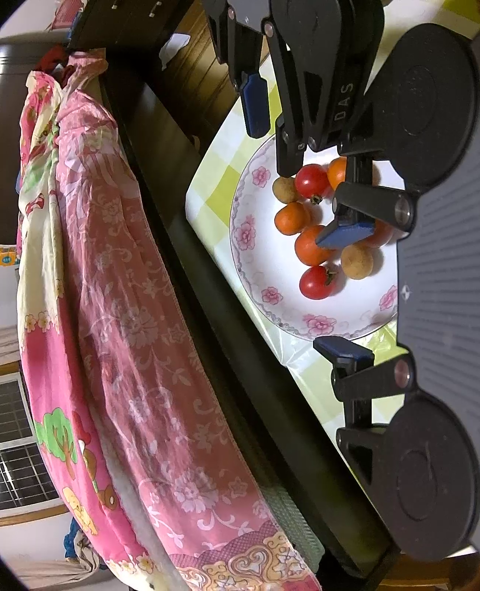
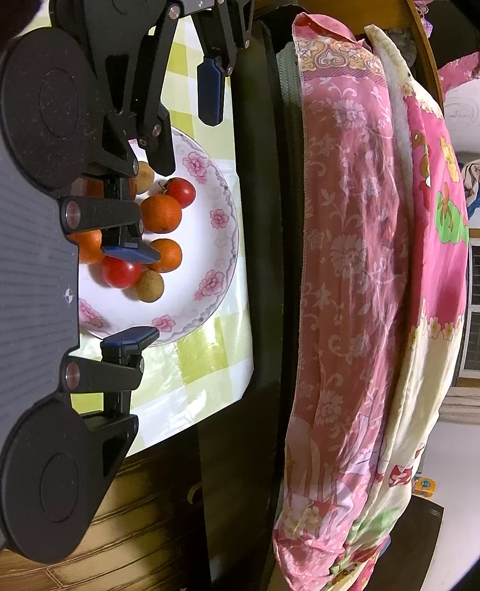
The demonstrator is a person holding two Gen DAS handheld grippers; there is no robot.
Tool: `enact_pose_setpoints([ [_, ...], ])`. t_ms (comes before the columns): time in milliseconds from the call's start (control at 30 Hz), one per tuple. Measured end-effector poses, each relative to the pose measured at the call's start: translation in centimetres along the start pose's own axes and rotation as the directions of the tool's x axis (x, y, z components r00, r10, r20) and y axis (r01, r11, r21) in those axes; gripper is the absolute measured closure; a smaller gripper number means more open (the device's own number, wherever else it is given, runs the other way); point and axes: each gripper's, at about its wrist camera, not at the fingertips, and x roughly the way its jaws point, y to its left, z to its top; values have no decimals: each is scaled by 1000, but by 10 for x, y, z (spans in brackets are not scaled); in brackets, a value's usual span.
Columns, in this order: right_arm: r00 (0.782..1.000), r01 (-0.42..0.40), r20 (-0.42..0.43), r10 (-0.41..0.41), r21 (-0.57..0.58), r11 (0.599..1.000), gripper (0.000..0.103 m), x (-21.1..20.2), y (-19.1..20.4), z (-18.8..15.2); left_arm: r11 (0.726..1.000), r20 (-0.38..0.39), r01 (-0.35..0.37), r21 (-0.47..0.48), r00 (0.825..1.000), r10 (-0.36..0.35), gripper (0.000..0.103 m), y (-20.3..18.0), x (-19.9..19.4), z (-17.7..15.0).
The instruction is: Organize fruits
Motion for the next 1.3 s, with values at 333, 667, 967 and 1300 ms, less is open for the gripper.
enact_pose_setpoints([
  [333, 1000, 16, 3, -16, 18, 1000, 64, -20, 1, -9, 1000, 10, -18, -13, 1000, 18, 31, -4, -19, -8],
  [667, 1000, 9, 10, -9, 35, 999, 63, -35, 4, -15, 998, 12, -47, -52, 999, 47, 27, 0, -34, -19],
  [967, 1000, 5, 1, -5, 50, 999, 63, -51, 7, -25, 995, 25, -86, -56, 996, 88, 17, -2, -51, -30],
  [1300, 1000, 0, 6, 0, 66, 998, 62, -77, 13, -38, 990, 8, -135, -51, 991, 136, 8, -8, -72, -52],
])
